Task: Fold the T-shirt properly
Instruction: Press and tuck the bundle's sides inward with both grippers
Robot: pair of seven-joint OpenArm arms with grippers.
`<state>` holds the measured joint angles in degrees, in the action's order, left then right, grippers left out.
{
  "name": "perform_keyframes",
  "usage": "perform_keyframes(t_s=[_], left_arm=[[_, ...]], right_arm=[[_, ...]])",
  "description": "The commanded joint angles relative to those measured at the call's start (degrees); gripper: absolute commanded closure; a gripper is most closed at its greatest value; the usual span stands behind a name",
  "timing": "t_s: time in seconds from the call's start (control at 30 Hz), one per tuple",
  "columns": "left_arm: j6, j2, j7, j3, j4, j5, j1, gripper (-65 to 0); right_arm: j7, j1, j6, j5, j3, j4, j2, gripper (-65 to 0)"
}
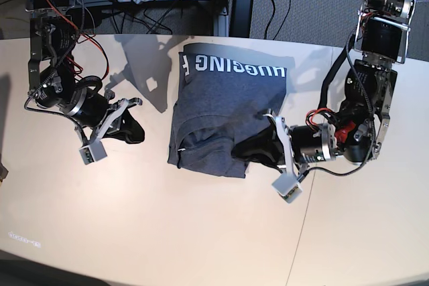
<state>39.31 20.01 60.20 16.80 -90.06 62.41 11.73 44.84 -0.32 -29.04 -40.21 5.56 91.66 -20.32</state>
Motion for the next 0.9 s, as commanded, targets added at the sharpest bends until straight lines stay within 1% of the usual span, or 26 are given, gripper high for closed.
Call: perform_keyframes(t_s=[0.0, 0.17, 0.23, 0.33, 0.47, 0.53, 0.7, 0.77, 0.87], left_arm=[[0.69, -0.26, -1.05, 0.57, -0.9, 1.22, 0.85, 0.0], [0.69, -1.86, -1.27, 5.03, -0.9, 0.28, 0.33, 0.0], [0.69, -2.27, -2.21, 6.19, -0.87, -1.95, 0.33, 0.0], [0.69, -2.23, -5.2, 6.6, -0.66, -6.71, 0.33, 0.0], [0.69, -2.23, -8.52, 6.6, 2.36, -11.65, 0.35, 0.0], [0.69, -2.23, -10.14, 6.6, 5.01, -13.51, 0.35, 0.0], [0.69, -2.21, -13.64, 6.56, 10.67, -18.64, 0.66, 0.0], [0.69, -2.19, -14.16, 6.32, 11.43, -19.06, 0.66, 0.0], [0.69, -2.23, -14.23, 6.32, 11.43, -19.04, 0.66, 0.0]], right_arm=[[-0.92, 1.18, -3.06, -1.79, 0.28, 1.07, -0.74, 0.0], [1.9, 3.37, -3.8, -6.27, -1.33, 1.14, -0.46, 0.0], [2.38, 4.15, -3.8, -7.45, -2.91, 1.14, -0.46, 0.0], [2.54, 5.53, -3.76, -8.87, -6.05, 1.14, -0.46, 0.0], [2.47, 7.3, -3.76, -9.07, -10.49, 1.14, -0.46, 0.0], [1.51, 8.17, -3.76, -7.61, -12.81, 1.11, -0.44, 0.0], [-3.61, 10.54, -3.76, 1.68, -18.56, 0.31, -0.44, 0.0], [-5.51, 11.69, -3.74, 5.57, -20.59, -1.9, -0.13, 0.0], [-7.15, 13.55, -3.74, 8.35, -22.34, -7.63, 1.75, 0.0]])
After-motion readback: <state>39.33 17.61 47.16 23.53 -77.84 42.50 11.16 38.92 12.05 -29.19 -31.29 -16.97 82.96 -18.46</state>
